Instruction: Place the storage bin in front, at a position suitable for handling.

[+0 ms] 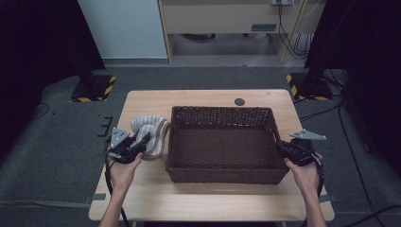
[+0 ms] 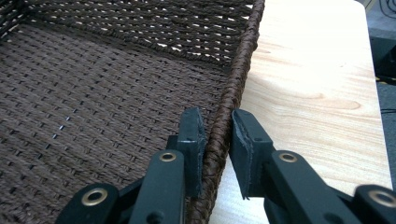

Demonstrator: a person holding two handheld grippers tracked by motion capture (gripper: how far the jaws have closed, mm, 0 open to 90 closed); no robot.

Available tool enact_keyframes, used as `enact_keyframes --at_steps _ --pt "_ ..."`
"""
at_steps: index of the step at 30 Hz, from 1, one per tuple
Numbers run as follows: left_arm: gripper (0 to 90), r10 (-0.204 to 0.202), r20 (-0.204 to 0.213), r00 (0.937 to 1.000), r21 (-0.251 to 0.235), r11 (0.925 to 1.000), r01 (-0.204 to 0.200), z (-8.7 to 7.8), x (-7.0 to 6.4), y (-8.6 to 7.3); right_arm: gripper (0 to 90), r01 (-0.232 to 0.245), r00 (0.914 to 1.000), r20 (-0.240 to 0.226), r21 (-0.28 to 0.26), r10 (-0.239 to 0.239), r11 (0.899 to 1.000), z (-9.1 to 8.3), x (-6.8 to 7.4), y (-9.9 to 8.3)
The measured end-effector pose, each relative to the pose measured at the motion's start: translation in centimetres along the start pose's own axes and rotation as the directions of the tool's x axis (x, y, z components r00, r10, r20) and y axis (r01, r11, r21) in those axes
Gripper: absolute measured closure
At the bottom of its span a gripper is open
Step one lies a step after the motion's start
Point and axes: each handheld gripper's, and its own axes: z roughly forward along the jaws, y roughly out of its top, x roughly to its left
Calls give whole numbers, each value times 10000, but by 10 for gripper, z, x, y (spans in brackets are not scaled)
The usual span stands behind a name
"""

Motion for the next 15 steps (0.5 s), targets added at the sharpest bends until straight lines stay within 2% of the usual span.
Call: enact_keyframes --at_steps 3,11,13,15 --pt "639 -122 90 9999 -31 9999 123 3 1 2 742 -100 9999 -40 57 100 9999 -5 -3 -3" --pt "639 -78 290 9996 -163 9998 82 10 -5 10 744 -2 10000 -4 -4 2 10000 -6 -9 -5" --pt "639 -52 302 9995 -223 9997 59 13 -6 12 661 146 9998 163 -214 -142 9997 -7 -8 -4" --pt "639 -43 345 9994 -249 9997 52 16 -6 14 578 -124 9997 204 -478 133 9988 -8 -8 -1"
